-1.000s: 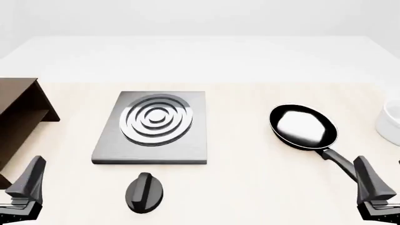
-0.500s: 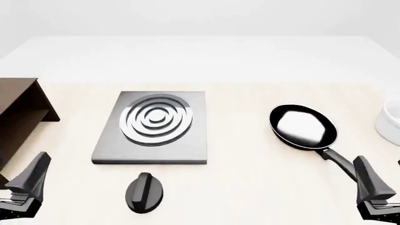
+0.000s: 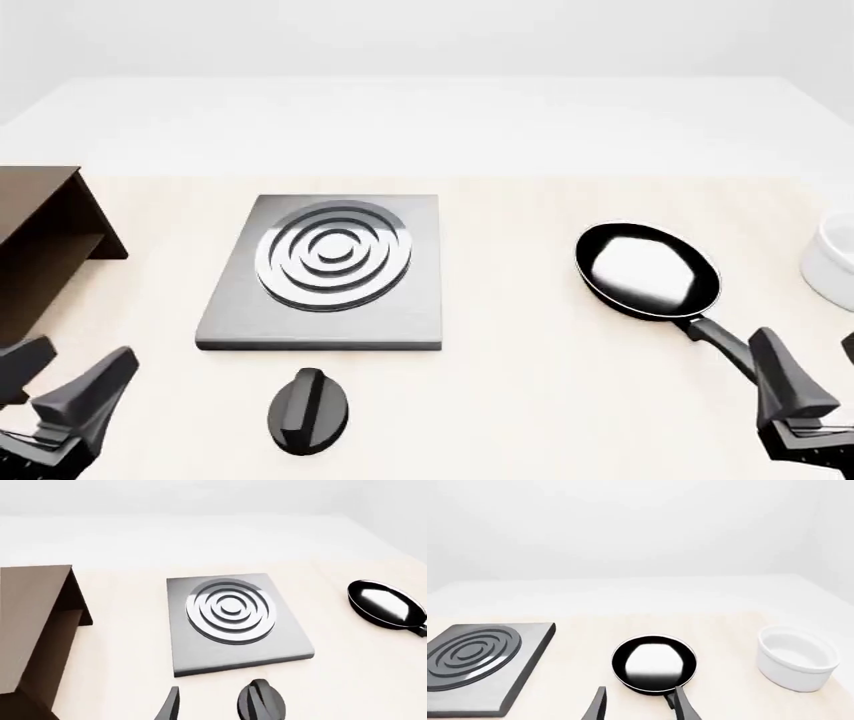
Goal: Turn on the stove and put the frying pan on it.
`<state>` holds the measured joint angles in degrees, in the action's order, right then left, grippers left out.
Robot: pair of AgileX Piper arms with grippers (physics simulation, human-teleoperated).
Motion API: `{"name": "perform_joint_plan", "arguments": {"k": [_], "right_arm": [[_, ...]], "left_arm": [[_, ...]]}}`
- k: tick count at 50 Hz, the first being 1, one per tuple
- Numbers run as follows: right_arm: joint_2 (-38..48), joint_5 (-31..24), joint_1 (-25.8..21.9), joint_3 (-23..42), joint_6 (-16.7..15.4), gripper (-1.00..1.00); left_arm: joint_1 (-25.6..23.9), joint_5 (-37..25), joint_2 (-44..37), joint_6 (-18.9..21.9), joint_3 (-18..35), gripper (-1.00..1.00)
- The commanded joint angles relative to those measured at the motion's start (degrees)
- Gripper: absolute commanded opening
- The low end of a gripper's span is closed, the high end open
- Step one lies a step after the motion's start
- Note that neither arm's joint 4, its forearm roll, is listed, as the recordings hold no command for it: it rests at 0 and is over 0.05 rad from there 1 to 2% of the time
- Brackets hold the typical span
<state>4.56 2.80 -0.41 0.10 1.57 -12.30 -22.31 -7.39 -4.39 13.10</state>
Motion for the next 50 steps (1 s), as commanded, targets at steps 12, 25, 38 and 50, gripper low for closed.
{"name": "perform_joint_plan", "arguments": {"k": [12,25,38,50], "right_arm": [[1.25,0.9,0.47,-0.05,0.76,1.0],[0.83,0.37,0.59,-0.04,0.72,1.0],[1.0,0.5,0.61,-0.03,0.77,1.0],[1.4,0.82,0.56,-0.03,0.91,1.0]], "left_arm": [[-12.84,-10.92,-1.96,-0.4,5.42,1.0],[-19.5,-8.05,-6.79,-0.75,2.89,1.0],[-24.1,0.2,-15.0,-0.64,-0.48,1.0],[-25.42,7.2,-20.7,-1.1,-3.01,1.0]]}}
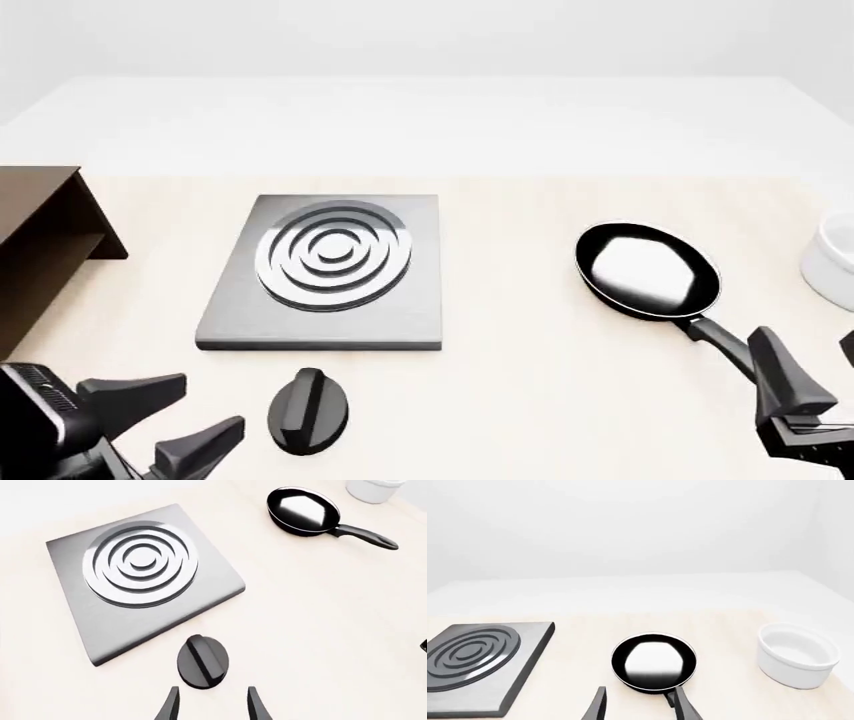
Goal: Turn on the stove and put the frying pan on it.
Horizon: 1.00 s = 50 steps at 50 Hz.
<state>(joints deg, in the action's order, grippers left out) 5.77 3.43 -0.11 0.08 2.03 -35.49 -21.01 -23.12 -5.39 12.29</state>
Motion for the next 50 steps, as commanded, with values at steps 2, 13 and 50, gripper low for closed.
{"name": "perform_joint_plan", "arguments": {"k": [2,13,50], "right_arm": [[0.34,0.33,0.27,-0.02,0.44,1.0],[0.89,0.84,0.23,-0.03,0.47,1.0],[0.67,0.63,0.11,-0.02,0.3,1.0]], "left_arm": [[-2.52,6.89,-5.89,-0.06,-2.4,1.0],[-3.29,13.71,-11.87,-0.25,-4.24,1.0],[-7.46,33.11,-30.94,-1.7,-7.55,1.0]]}}
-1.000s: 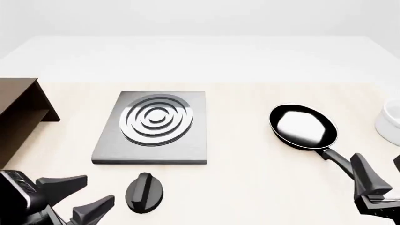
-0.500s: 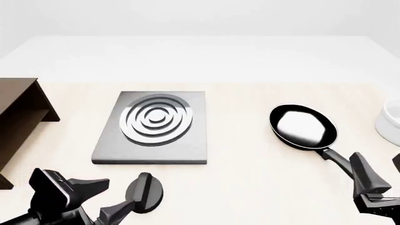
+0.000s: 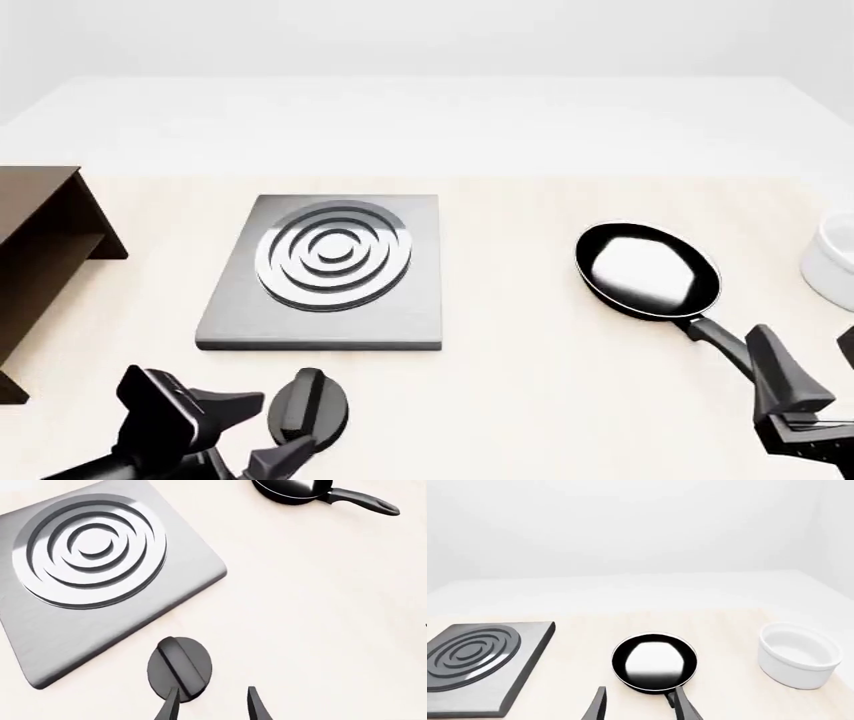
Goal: Turn on the stove and put the frying pan on it.
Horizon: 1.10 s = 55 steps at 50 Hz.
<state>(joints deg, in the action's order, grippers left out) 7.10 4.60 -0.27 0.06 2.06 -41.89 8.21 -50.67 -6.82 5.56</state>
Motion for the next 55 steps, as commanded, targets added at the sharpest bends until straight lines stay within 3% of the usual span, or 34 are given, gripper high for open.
{"name": "perform_joint_plan", "arguments": {"k": [1,26,55], "right_arm": [[-0.77,-0.64,0.25,0.0,0.25,1.0],[-1.44,-1.18,0.08,0.01,-0.05,1.0],[-0.59,-0.26,-0.05,0.02,-0.23,1.0]], "left_arm": [[-0.99,4.52,-4.11,-0.12,-0.94,1.0],[-2.68,16.47,-15.8,-1.43,-2.05,1.0],[-5.39,23.13,-25.15,-1.95,0.45,1.0]]}}
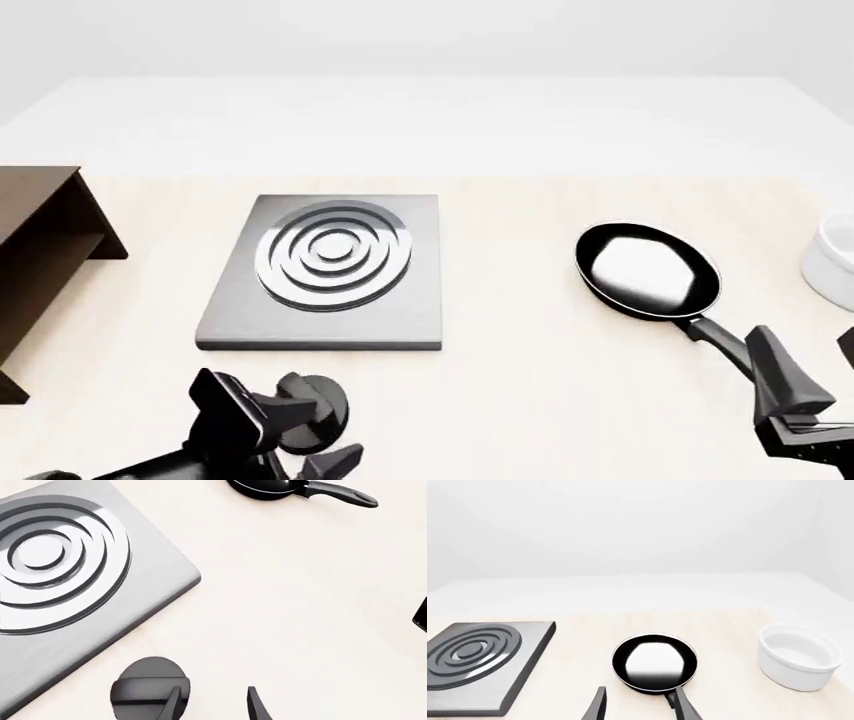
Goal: Turn on the stove and put the frying pan on it.
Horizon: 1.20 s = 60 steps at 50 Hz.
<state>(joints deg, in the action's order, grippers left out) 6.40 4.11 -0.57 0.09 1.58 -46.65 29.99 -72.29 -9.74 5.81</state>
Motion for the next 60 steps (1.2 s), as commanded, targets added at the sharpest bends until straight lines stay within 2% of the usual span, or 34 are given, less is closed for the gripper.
{"name": "perform_joint_plan", "arguments": {"k": [1,15,29,34,35,44,51,55,57,60], "right_arm": [[0.09,0.22,0.25,-0.01,0.25,1.0],[-1.89,-1.53,0.24,0.01,0.02,1.0],[-1.93,-1.56,0.28,-0.01,-0.2,1.0],[-1.71,-1.42,0.29,-0.02,-0.21,1.0],[-1.82,-1.5,0.33,-0.01,-0.17,1.0],[-1.43,-1.18,0.32,-0.01,-0.18,1.0],[-0.89,-0.68,0.3,-0.02,-0.21,1.0],[-0.88,-0.67,0.3,-0.02,-0.21,1.0],[-0.7,-0.52,0.27,-0.02,-0.18,1.0],[-0.57,-0.44,0.29,-0.02,-0.2,1.0]], "left_arm": [[-0.63,1.36,-3.55,0.97,0.19,1.0],[-0.2,6.3,-9.64,2.14,1.76,1.0],[0.71,5.86,-11.44,4.46,4.35,1.0],[1.24,2.91,-8.63,5.47,5.26,1.0],[1.78,0.38,-6.13,6.86,5.8,1.0],[2.67,-11.24,7.48,9.35,8.17,1.0],[3.49,-15.25,13.0,9.73,8.63,1.0],[3.49,-15.3,13.04,9.73,8.64,1.0],[5.49,-19.39,19.62,10.5,8.65,1.0],[6.41,-20.37,21.36,10.55,8.33,1.0]]}}
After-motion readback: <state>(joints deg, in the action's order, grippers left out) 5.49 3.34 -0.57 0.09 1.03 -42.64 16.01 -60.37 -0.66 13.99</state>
